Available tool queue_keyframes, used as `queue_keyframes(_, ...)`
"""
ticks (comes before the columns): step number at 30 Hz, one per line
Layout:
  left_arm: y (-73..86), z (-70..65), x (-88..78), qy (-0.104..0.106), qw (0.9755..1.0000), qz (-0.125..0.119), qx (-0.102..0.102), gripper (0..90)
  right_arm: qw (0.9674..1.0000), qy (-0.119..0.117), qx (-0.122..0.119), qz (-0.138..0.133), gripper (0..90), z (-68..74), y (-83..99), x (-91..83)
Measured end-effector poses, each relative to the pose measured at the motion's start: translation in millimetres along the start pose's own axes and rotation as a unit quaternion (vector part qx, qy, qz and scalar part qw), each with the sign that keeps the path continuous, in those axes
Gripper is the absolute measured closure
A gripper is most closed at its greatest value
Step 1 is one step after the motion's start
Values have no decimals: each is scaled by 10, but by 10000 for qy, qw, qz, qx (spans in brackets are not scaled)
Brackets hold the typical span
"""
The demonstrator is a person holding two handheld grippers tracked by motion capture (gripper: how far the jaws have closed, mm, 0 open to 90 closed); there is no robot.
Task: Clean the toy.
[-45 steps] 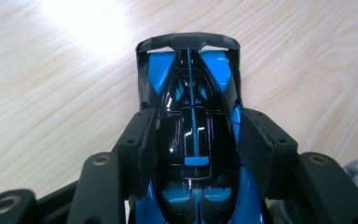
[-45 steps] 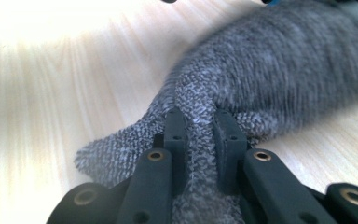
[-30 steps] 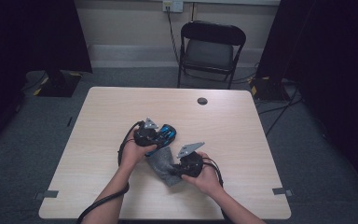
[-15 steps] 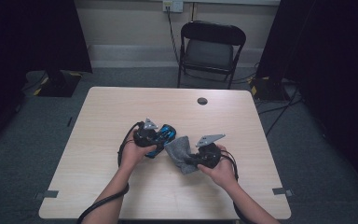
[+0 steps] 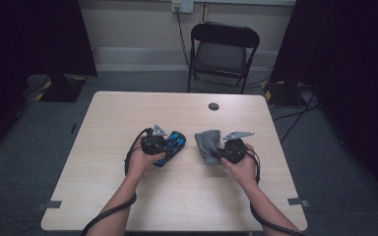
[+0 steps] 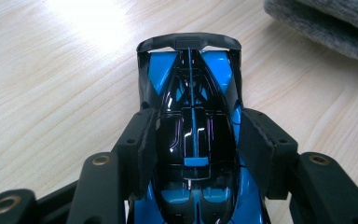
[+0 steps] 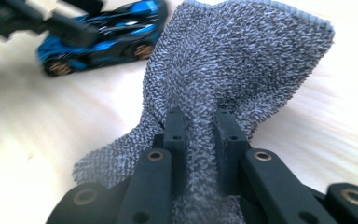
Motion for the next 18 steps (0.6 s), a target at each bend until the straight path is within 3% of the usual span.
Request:
queue_keyframes(5, 3, -2, 1, -6, 10000, -19, -5, 472, 9994, 337, 3, 90, 779, -15, -46, 144)
queue_keyframes(9, 14, -1, -11, -29, 10000, -38, 0, 472, 9990, 417, 45, 179, 778, 2, -44, 285)
queue_keyframes(13, 17, -2, -12, -9, 10000, -48, -29, 472, 9983, 531, -68, 214, 777, 24, -56, 384)
queue_keyframes(18, 20, 0, -14, -38, 10000, -68, -12, 472, 9984, 513, -78, 232, 775, 50, -63, 468)
Point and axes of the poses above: each handheld gripper's, and its own axes: x roughly forward along the jaws, y roughly out of its underside, z roughly to its left, the point moved 1 cm from there along x, roughly forward along the jaws, and after that the axes turned 12 degrees about -z, right-handed, at the moved point
